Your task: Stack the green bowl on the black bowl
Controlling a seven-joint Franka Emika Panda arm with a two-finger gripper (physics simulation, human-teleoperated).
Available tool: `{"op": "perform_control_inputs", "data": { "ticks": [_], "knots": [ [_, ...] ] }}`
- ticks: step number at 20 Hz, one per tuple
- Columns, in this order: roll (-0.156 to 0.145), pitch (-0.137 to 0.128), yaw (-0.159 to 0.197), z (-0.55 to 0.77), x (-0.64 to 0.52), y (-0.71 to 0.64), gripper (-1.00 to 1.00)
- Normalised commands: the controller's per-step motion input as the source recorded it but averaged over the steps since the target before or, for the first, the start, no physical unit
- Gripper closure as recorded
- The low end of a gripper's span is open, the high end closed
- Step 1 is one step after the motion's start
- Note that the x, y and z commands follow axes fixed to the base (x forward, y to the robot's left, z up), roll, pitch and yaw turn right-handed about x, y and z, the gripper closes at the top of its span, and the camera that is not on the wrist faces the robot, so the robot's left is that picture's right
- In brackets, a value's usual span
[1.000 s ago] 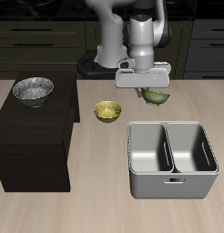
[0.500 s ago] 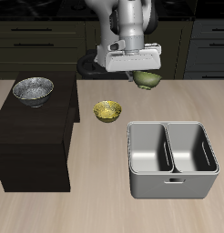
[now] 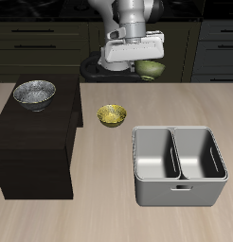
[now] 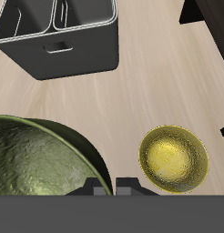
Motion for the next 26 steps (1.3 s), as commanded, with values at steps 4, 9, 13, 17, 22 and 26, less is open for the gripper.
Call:
{"op": "perform_control_inputs", "data": {
  "ticks": [4, 9, 13, 17, 22, 26],
  "knots": [
    [0.038, 0.018, 0.002, 0.31, 0.02, -0.05, 1.00],
    [0.041, 0.008, 0.031, 0.38, 0.05, -0.12, 1.00],
    [0.045, 0.054, 0.007, 0.22, 0.12, -0.13, 1.00],
    [0.051, 0.027, 0.017, 0.20, 0.12, -0.11, 1.00],
    [0.101, 0.085, 0.040, 0.35, 0.13, -0.23, 1.00],
    [-0.056, -0.001, 0.013, 0.56, 0.18, -0.46, 1.00]
  ]
}}
